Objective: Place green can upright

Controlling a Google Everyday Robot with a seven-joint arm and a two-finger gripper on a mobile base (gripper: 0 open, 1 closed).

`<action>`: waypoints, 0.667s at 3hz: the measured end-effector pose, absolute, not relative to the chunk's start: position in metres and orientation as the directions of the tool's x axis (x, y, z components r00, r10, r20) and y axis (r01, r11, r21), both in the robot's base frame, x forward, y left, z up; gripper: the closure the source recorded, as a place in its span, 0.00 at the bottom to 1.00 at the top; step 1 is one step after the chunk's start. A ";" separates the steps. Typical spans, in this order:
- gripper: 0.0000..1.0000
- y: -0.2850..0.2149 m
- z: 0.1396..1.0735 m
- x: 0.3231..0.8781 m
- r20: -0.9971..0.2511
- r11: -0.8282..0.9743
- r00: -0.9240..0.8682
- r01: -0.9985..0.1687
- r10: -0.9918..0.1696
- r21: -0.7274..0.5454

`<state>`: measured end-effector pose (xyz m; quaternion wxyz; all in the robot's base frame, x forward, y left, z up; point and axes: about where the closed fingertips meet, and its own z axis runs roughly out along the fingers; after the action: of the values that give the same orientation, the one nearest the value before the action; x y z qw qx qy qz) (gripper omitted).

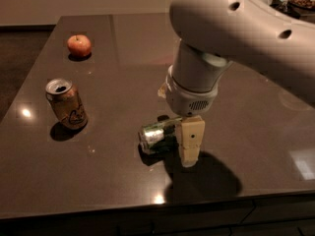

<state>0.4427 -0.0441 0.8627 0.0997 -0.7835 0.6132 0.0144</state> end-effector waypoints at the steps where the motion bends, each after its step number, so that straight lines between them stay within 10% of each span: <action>1: 0.26 -0.039 0.857 0.441 -0.139 -0.242 0.259 -0.962 -0.956 -0.125; 2: 0.57 -0.044 0.854 0.445 -0.115 -0.252 0.265 -0.961 -0.957 -0.113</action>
Offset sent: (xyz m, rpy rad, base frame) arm 0.0062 -0.0059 -0.0139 -0.0588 0.0324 0.0239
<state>0.4447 -0.0444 0.8540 0.0800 -0.7911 0.6063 0.0114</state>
